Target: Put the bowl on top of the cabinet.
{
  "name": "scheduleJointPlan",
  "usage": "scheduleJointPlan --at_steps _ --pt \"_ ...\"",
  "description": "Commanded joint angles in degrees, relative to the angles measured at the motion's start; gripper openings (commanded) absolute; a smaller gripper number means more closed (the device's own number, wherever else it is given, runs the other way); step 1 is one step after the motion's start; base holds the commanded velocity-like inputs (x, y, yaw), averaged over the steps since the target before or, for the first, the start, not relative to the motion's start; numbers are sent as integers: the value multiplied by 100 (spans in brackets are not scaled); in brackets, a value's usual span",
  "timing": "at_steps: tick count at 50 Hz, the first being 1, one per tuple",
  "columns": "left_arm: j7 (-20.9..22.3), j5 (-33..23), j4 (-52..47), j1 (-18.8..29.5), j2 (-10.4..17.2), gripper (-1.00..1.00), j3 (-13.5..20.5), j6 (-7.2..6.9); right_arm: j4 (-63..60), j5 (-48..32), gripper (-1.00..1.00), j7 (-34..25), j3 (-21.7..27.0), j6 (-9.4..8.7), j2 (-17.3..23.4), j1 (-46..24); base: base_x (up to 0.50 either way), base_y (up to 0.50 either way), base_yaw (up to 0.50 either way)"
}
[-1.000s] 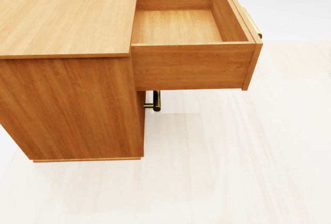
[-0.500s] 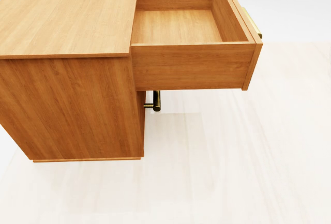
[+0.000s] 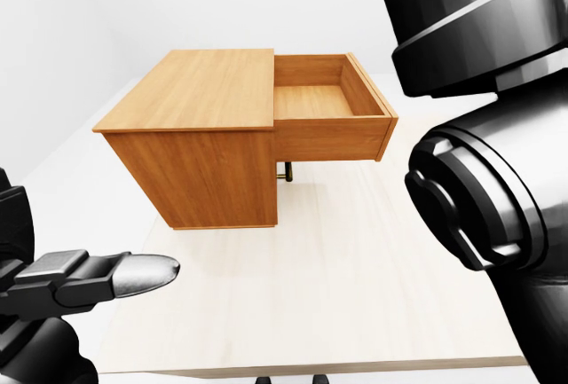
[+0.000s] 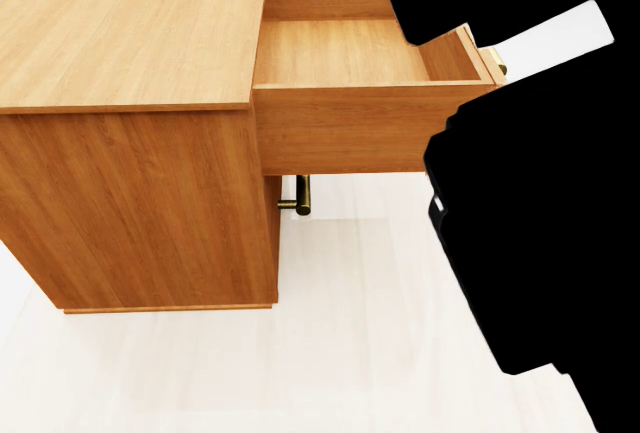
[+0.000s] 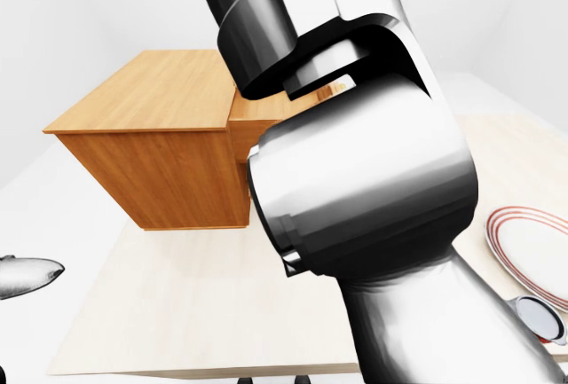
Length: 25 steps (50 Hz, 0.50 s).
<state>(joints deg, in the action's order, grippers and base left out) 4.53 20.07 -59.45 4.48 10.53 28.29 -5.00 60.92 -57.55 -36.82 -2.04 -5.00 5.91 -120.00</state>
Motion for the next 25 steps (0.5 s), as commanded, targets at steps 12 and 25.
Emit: scheduleJointPlan --at_steps 12,25 --pt "18 80 -54 7 -7 100 45 0 -357 160 -96 338 -193 0 -816 0 0 0 0" --pt "-67 199 -32 33 35 100 49 0 -290 126 -95 318 -222 0 -1003 0 0 0 0"
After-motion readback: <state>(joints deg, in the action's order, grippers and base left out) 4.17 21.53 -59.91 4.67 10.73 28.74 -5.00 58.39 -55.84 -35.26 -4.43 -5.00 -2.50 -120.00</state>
